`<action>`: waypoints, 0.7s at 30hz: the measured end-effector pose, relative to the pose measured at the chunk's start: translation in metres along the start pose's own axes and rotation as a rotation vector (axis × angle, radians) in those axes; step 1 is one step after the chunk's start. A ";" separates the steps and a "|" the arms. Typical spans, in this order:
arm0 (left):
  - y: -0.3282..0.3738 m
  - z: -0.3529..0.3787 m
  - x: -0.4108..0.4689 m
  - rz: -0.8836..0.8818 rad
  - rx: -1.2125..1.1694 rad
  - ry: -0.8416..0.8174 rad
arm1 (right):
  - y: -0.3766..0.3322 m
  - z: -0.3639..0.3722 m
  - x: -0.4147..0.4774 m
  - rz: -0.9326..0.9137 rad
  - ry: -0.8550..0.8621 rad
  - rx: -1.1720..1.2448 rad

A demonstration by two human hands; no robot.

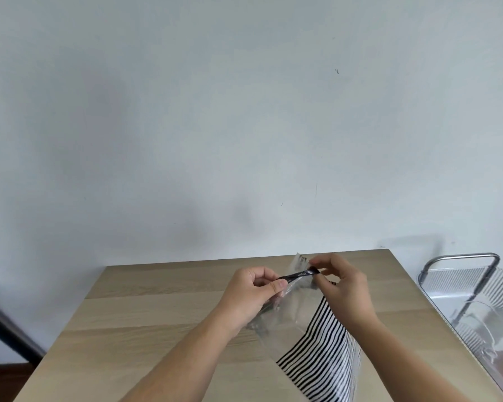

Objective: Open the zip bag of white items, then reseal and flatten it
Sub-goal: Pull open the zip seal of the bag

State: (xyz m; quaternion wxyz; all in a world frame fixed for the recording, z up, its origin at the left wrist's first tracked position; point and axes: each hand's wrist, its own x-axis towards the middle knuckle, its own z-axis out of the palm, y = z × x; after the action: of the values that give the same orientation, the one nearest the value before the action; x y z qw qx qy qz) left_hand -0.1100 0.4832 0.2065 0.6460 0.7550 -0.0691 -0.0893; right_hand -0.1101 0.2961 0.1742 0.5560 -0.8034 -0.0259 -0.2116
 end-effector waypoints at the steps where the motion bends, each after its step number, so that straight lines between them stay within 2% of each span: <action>1: -0.002 -0.003 0.000 -0.010 -0.003 0.010 | -0.001 -0.002 0.000 -0.017 -0.020 0.004; 7: -0.014 -0.017 0.004 -0.053 0.057 -0.014 | -0.011 -0.011 0.009 -0.115 -0.220 -0.098; 12: -0.019 -0.024 0.008 -0.058 0.117 -0.026 | -0.016 -0.017 0.024 0.054 -0.525 -0.189; 16: -0.022 -0.024 0.010 -0.056 0.164 -0.061 | -0.021 -0.019 0.030 0.216 -0.675 0.022; 18: -0.024 -0.025 0.009 -0.061 0.168 -0.074 | -0.022 -0.018 0.029 0.239 -0.703 0.072; 21: -0.021 -0.022 0.006 -0.063 0.141 -0.074 | -0.021 -0.013 0.025 0.159 -0.658 0.004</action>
State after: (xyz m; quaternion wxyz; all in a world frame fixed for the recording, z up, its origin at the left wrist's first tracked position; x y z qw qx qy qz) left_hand -0.0997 0.5059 0.1889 0.5852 0.7964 -0.0754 -0.1324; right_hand -0.0970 0.2874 0.2056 0.5343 -0.8269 -0.1418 0.1033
